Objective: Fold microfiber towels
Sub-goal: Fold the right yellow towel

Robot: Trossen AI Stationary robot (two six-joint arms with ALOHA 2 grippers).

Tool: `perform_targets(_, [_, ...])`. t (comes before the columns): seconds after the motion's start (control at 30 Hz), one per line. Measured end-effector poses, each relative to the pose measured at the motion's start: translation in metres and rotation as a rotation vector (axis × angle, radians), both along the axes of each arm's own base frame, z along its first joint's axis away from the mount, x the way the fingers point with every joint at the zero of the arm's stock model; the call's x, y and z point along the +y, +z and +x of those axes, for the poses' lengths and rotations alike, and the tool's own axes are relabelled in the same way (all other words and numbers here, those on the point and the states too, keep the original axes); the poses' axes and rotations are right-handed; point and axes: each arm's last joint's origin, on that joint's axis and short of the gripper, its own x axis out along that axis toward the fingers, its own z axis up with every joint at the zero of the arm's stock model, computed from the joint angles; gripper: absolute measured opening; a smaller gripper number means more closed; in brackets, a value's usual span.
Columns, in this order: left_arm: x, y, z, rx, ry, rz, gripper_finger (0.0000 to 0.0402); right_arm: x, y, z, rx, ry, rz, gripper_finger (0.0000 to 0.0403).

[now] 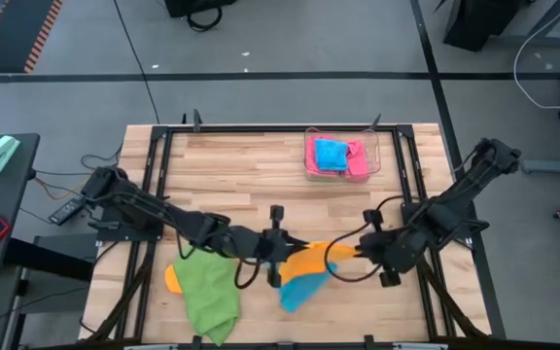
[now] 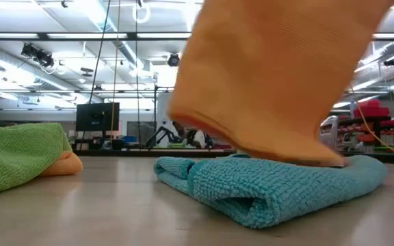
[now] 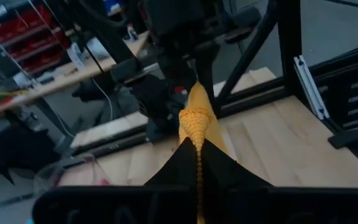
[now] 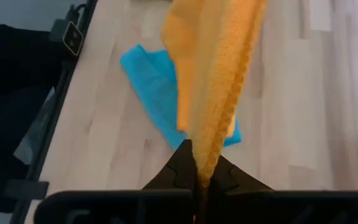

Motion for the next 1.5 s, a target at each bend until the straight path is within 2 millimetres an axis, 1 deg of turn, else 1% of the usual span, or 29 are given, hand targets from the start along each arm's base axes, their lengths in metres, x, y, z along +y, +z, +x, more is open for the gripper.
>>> perform_targets(0.1, [0.005,0.014,-0.007,-0.037,0.003,-0.014,0.0018,-0.004,0.025,0.001,-0.011,0.014,0.052,0.0008])
perform_targets(0.17, [0.006,0.021,-0.012,-0.059,-0.024,-0.076,0.0025,-0.005,0.040,0.002,-0.022,0.034,0.110,0.0007])
perform_targets(0.27, [0.000,0.023,-0.015,-0.051,-0.118,-0.137,0.0022,-0.004,0.053,0.001,-0.041,0.050,0.164,0.0007])
perform_targets(0.33, [-0.006,0.022,-0.016,-0.040,-0.153,-0.134,0.0014,-0.002,0.054,0.003,-0.036,0.033,0.176,0.0007])
perform_targets(0.47, [-0.015,0.022,-0.020,-0.042,-0.194,-0.075,0.0007,0.006,0.047,0.010,0.037,0.009,0.249,0.0007])
perform_targets(0.57, [-0.023,0.024,-0.023,-0.065,-0.220,-0.063,0.0018,0.016,0.044,0.015,0.068,0.058,0.329,0.0007])
perform_targets(0.63, [-0.029,0.026,-0.025,-0.082,-0.268,-0.080,0.0028,0.024,0.045,0.016,0.069,0.083,0.371,0.0007])
perform_targets(0.73, [-0.037,0.028,-0.029,-0.096,-0.329,-0.130,0.0028,0.033,0.045,0.018,0.071,0.113,0.436,0.0007])
perform_targets(0.83, [-0.040,0.028,-0.030,-0.091,-0.335,-0.133,0.0010,0.034,0.043,0.018,0.086,0.098,0.438,0.0007])
perform_targets(0.93, [-0.034,0.027,-0.028,-0.083,-0.297,-0.132,0.0007,0.029,0.038,0.016,0.112,0.068,0.365,0.0007])
perform_targets(1.0, [-0.025,0.020,-0.021,-0.044,-0.241,-0.144,0.0014,0.023,0.033,0.018,0.125,0.021,0.277,0.0007])
perform_targets(1.1, [-0.010,0.003,-0.009,0.044,-0.165,-0.154,0.0021,0.011,0.020,0.024,0.193,-0.055,0.154,0.0007])
perform_targets(1.2, [0.004,-0.011,0.002,0.106,-0.121,-0.156,0.0019,0.005,0.012,0.031,0.246,-0.074,0.091,0.0007])
perform_targets(1.3, [0.013,-0.029,0.016,0.152,-0.084,-0.201,0.0021,0.005,0.006,0.039,0.259,-0.054,0.065,0.0007])
perform_targets(1.4, [0.019,-0.052,0.029,0.221,-0.089,-0.250,0.0048,0.005,0.002,0.042,0.272,-0.035,0.049,0.0007])
perform_targets(1.5, [0.025,-0.069,0.039,0.271,-0.101,-0.289,0.0094,0.007,0.002,0.042,0.271,-0.016,0.043,0.0007])
